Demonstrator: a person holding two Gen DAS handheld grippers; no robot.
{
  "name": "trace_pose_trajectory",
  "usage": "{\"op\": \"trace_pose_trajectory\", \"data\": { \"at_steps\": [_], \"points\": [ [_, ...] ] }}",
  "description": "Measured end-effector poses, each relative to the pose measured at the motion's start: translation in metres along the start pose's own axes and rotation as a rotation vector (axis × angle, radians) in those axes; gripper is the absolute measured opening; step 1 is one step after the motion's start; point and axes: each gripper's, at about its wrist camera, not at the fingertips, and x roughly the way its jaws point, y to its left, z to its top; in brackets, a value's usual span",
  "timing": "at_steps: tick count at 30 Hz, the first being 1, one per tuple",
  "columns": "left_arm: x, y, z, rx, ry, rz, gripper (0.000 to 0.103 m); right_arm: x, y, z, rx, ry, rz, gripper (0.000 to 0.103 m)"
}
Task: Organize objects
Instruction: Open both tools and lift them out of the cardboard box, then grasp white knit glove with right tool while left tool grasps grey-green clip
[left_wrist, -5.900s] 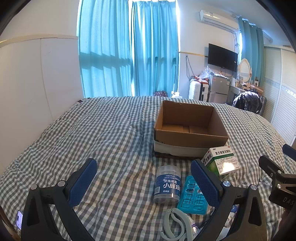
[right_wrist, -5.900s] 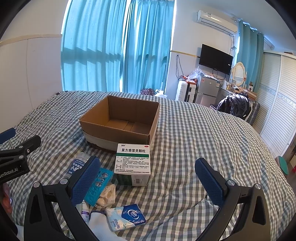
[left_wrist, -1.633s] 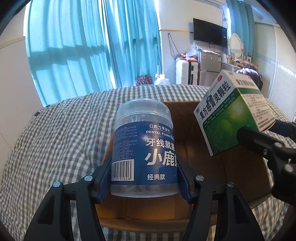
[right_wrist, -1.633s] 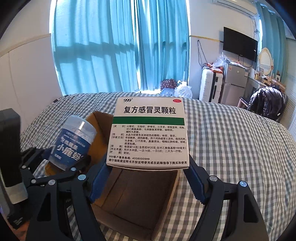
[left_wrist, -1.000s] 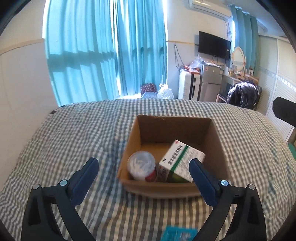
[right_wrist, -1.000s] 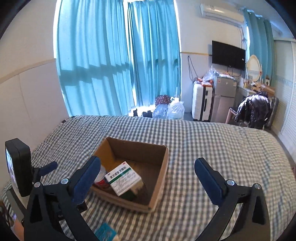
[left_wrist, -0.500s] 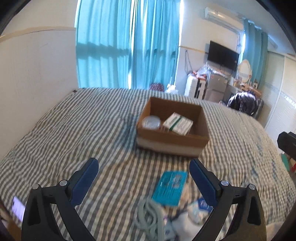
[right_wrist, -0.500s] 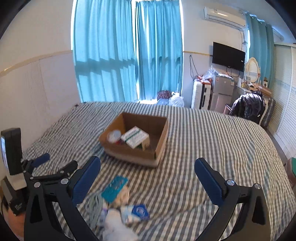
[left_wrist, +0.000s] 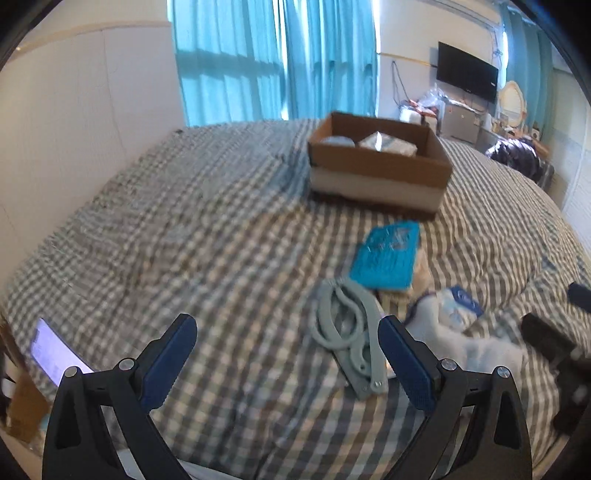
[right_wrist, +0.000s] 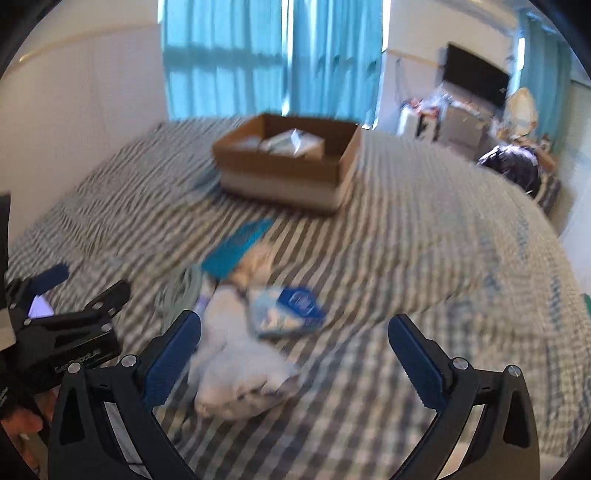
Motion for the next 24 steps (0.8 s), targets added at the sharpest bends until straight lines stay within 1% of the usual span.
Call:
{"op": "trace_pose_trajectory", "data": {
  "at_steps": [2,4,5,6,7,8,10,12,14,17,20,22,24],
  "points": [
    [0.007,-0.004,-0.006,0.019,0.012,-0.003,0.101,0.014,0.008,-0.009,-0.022,0.044,0.017,0.102],
    [0.017,-0.006,-0.01,0.027,0.04,-0.002,0.101,0.026,0.013,-0.017,-0.036,0.081,0.033,0.102],
    [0.021,-0.006,-0.011,0.023,0.049,-0.011,0.101,0.032,0.015,-0.02,-0.037,0.1,0.045,0.099],
    [0.024,-0.006,-0.011,0.016,0.058,-0.023,0.101,0.039,0.016,-0.023,-0.033,0.127,0.068,0.096],
    [0.027,-0.006,-0.012,0.006,0.066,-0.035,0.101,0.044,0.016,-0.025,-0.03,0.149,0.088,0.086],
    [0.031,-0.005,-0.013,-0.004,0.072,-0.046,0.101,0.051,0.016,-0.028,-0.029,0.177,0.109,0.079],
    [0.039,-0.006,-0.016,-0.013,0.098,-0.06,0.101,0.056,0.018,-0.032,-0.035,0.192,0.129,0.073],
    [0.046,-0.008,-0.017,-0.015,0.126,-0.075,0.101,0.055,0.02,-0.032,-0.055,0.186,0.12,0.065],
    [0.052,-0.011,-0.017,-0.018,0.14,-0.093,0.101,0.05,0.018,-0.027,-0.049,0.166,0.118,0.055],
    [0.059,-0.015,-0.017,-0.028,0.159,-0.129,0.101,0.035,0.01,-0.014,-0.035,0.11,0.088,0.051],
    [0.071,-0.024,-0.019,-0.018,0.194,-0.144,0.101,0.017,0.005,-0.001,-0.065,0.025,0.015,0.051],
    [0.078,-0.031,-0.019,-0.012,0.211,-0.168,0.097,0.011,-0.002,0.003,-0.064,-0.008,-0.025,0.051],
    [0.083,-0.038,-0.018,-0.008,0.216,-0.194,0.076,0.014,-0.008,0.004,-0.047,-0.008,-0.03,0.051]
  ]
}}
